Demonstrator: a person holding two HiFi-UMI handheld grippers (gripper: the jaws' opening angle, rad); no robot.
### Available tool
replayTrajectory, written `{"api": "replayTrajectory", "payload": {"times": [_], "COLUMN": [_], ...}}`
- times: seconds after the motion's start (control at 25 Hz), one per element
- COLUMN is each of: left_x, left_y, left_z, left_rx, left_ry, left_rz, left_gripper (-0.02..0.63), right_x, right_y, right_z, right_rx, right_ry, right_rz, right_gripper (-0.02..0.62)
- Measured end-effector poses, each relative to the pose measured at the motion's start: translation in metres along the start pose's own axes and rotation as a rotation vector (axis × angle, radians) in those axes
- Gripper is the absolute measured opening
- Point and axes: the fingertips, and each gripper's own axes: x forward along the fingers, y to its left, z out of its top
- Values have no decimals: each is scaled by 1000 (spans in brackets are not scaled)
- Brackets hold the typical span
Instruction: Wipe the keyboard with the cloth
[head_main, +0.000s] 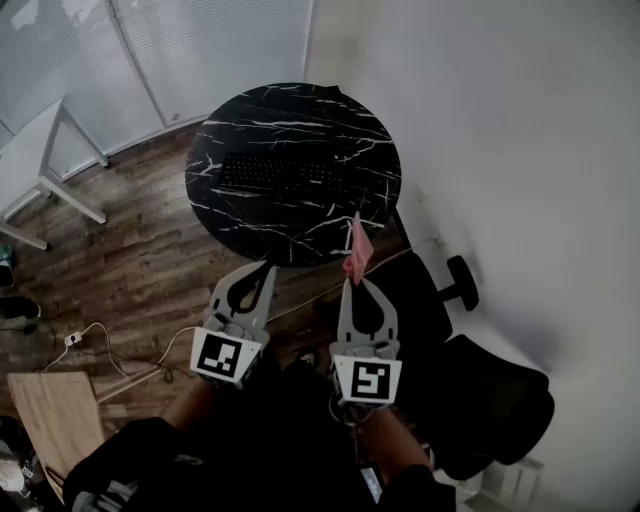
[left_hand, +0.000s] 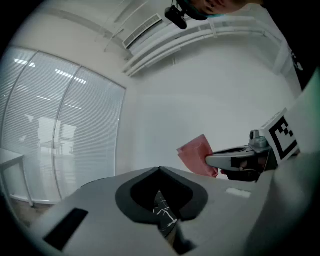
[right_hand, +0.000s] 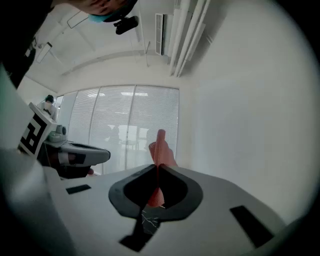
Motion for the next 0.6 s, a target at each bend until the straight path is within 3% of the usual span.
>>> {"api": "replayTrajectory", "payload": {"times": [0.12,0.32,0.6], "left_x": [-6,-3,-13], "left_y": [18,51,97], "left_z": [-4,-2,-18], "left_rx": [-1,8,-13], "left_ry": [23,-15,30], "left_rz": [4,1,-18], "left_gripper": [-3,-3,-3], "right_x": [10,38,66], "right_y": [17,35,67], "right_z": [-2,1,-6], "right_rx": [-6,-46,-59], "right_ry": [25,2,40], "right_rz": [12,14,17], "right_gripper": [8,8,8]}}
